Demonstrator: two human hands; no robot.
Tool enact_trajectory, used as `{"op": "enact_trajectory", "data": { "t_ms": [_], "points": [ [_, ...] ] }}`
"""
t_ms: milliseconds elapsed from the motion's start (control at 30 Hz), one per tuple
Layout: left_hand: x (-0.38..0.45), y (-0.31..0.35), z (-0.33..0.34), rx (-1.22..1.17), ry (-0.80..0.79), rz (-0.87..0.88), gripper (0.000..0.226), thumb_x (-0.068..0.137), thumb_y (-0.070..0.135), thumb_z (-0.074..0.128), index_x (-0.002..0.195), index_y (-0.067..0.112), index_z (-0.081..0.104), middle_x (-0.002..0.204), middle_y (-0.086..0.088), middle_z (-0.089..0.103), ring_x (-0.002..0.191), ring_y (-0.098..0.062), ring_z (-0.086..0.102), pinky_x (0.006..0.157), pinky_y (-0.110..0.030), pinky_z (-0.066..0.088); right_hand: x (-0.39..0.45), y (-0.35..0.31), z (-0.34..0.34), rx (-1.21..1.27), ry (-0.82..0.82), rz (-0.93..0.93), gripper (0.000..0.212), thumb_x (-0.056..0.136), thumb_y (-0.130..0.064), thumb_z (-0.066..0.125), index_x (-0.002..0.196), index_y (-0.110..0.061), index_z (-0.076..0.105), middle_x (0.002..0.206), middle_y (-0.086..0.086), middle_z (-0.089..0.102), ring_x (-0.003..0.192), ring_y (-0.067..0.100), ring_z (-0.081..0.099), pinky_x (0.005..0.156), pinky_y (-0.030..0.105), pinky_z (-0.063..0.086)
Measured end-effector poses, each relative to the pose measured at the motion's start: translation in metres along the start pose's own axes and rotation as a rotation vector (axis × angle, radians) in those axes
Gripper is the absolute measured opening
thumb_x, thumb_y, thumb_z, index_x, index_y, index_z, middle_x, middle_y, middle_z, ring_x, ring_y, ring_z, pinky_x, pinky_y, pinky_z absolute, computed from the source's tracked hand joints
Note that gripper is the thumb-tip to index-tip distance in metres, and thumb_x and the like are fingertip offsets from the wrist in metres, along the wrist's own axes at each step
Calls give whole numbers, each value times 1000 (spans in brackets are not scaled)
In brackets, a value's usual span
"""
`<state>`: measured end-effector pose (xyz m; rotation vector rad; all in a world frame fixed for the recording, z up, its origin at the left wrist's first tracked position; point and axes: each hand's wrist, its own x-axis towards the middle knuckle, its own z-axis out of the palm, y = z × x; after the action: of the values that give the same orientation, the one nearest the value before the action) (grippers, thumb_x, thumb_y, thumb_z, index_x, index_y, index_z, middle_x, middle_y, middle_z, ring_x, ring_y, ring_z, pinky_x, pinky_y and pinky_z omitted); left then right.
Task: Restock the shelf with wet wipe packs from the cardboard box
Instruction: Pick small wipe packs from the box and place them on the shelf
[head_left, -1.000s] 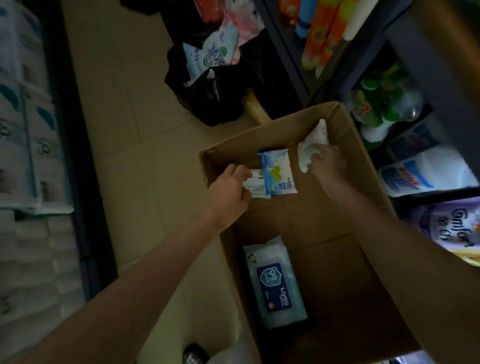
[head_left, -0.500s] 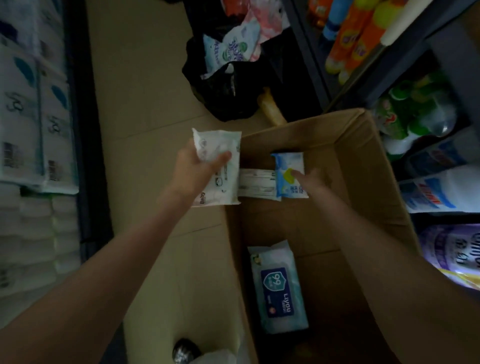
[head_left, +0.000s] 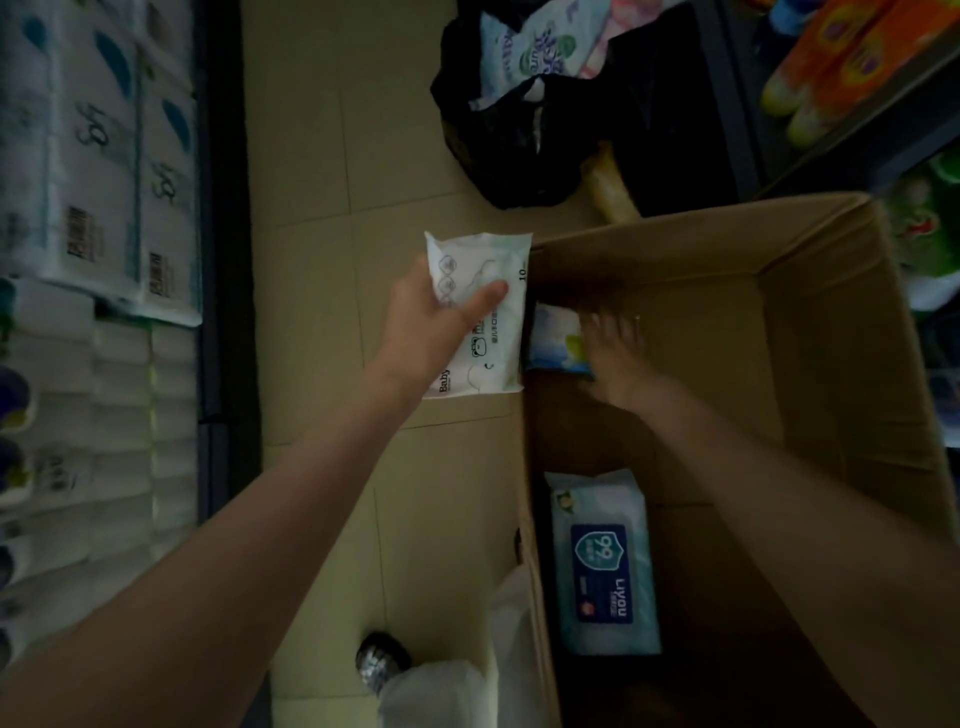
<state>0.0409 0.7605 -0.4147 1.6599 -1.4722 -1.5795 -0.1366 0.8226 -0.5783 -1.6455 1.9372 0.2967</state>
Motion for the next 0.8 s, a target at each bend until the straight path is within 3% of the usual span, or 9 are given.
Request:
{"op": "enact_trajectory", "data": {
  "t_ms": [100, 200, 300, 367, 500, 600, 667, 733, 800],
  "points": [
    [0, -9, -7, -7, 1, 0, 14, 81, 15, 68, 86, 24, 58, 87, 4, 69, 78, -10, 69, 70, -26, 59, 20, -12, 5, -220, 59, -48, 89, 78, -16, 69, 146, -5, 13, 141, 20, 32, 128, 37, 34, 107, 42, 27],
    [-3, -17, -15, -39, 12, -17, 13, 82, 16, 68, 91, 20, 60, 93, -1, 70, 84, -14, 71, 73, -29, 59, 17, -16, 11, -139, 81, 7, 80, 74, -10, 71, 140, -5, 25, 133, 20, 42, 121, 35, 42, 98, 39, 35],
    [-10, -19, -20, -74, 25, -59, 14, 82, 17, 67, 94, 18, 60, 92, 0, 70, 81, -12, 70, 71, -27, 59, -10, -10, 4, 450, -95, 242, 83, 66, -18, 81, 135, -5, 34, 128, 15, 48, 117, 31, 50, 89, 34, 43],
    [-16, -14, -23, -80, 36, -76, 11, 83, 17, 66, 89, 20, 58, 84, 5, 68, 73, -7, 68, 63, -22, 58, -36, -6, -27, 862, -188, 294, 71, 69, -17, 79, 129, -10, 42, 118, 7, 57, 101, 22, 59, 78, 28, 49],
    [-34, 14, -39, -177, 127, -91, 9, 85, 18, 64, 86, 21, 56, 83, 4, 66, 75, -12, 66, 64, -26, 56, -96, -26, -134, 1353, -222, 121, 44, 82, -8, 65, 123, -13, 49, 99, -1, 64, 87, 13, 64, 70, 25, 57],
    [-53, 50, -65, -373, 174, -115, 15, 85, 18, 65, 99, 17, 58, 91, -1, 68, 83, -19, 67, 76, -37, 57, -127, -65, -212, 1581, -326, -103, 42, 65, -9, 75, 105, -19, 64, 95, 0, 72, 82, 14, 70, 71, 27, 58],
    [-69, 80, -90, -570, 142, -158, 21, 86, 18, 63, 106, 15, 59, 97, -5, 69, 86, -21, 68, 80, -43, 56, -146, -101, -251, 1615, -392, -230, 38, 48, -9, 78, 85, -20, 76, 84, 1, 75, 74, 13, 72, 63, 25, 59],
    [-87, 106, -121, -650, 78, -121, 30, 89, 21, 59, 119, 13, 57, 107, -9, 69, 88, -23, 68, 75, -45, 58, -167, -145, -281, 1590, -411, -334, 24, 59, -3, 65, 71, -19, 78, 76, 0, 75, 66, 11, 72, 55, 22, 57],
    [-108, 124, -159, -687, -2, -40, 37, 92, 26, 55, 126, 14, 52, 117, -12, 66, 95, -26, 69, 69, -41, 59, -187, -194, -305, 1554, -428, -400, 28, 66, 1, 57, 77, -18, 75, 74, -1, 75, 63, 11, 71, 53, 21, 56]
  ]
}}
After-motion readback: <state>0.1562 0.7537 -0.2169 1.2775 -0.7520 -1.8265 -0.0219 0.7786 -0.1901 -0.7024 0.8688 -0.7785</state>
